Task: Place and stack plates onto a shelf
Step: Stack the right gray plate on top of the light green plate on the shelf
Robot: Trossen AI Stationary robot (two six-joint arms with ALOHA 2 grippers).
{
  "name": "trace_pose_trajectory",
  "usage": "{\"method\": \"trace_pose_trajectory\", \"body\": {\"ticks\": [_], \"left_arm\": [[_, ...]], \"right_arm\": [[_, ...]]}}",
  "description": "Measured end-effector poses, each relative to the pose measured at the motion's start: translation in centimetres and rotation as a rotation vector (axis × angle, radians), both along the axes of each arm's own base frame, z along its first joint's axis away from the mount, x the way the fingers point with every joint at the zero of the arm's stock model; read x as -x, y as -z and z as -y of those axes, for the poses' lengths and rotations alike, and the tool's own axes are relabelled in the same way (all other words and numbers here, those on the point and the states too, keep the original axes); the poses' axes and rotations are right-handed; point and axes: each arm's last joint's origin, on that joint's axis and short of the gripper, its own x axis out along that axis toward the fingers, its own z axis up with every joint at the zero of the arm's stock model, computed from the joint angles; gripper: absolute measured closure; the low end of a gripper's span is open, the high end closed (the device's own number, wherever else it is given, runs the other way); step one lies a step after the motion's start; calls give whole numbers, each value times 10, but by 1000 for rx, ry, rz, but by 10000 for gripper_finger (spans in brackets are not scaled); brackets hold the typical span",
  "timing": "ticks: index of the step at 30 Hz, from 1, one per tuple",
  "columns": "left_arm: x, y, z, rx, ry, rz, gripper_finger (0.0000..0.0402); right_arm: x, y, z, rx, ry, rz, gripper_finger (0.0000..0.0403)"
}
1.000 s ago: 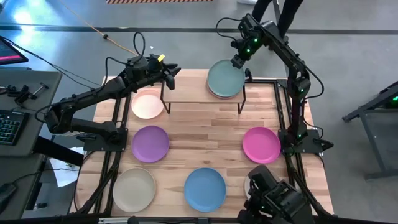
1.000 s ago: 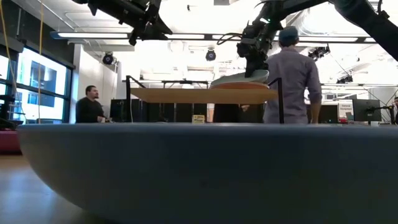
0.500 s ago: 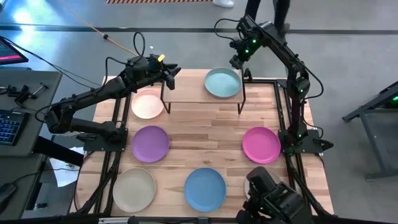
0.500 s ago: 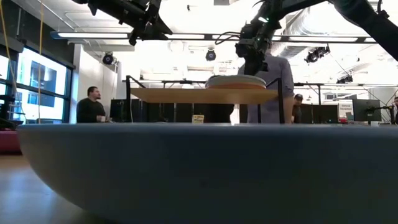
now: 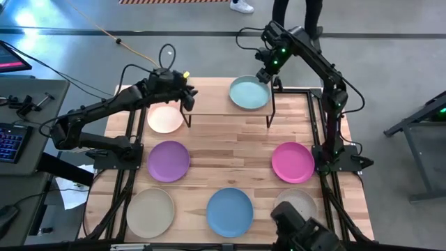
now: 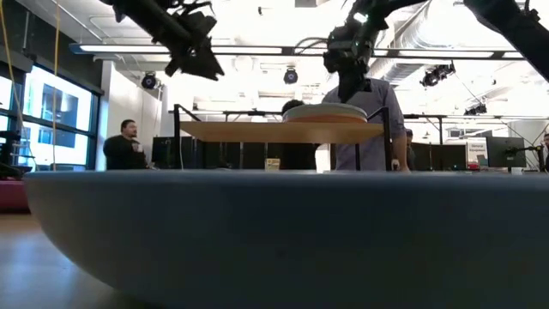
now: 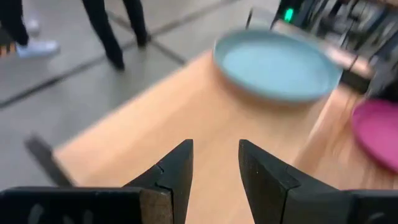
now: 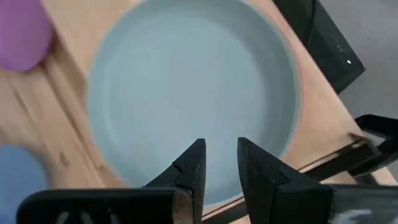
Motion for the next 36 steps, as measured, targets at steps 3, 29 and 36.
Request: {"method": "trace_pose_trajectory", "body": {"ticks": [3, 29, 36], "left_arm": [[3, 8, 5, 56, 7, -75, 282], [8, 17, 101, 210, 342, -335, 282], [5, 17, 124, 218, 406, -342, 282]], "right_arm": [[-4, -12, -17, 7, -12, 17, 331], [-49, -59, -172, -70, -145, 83, 331], [-62, -58, -222, -27, -189, 37, 331]]}}
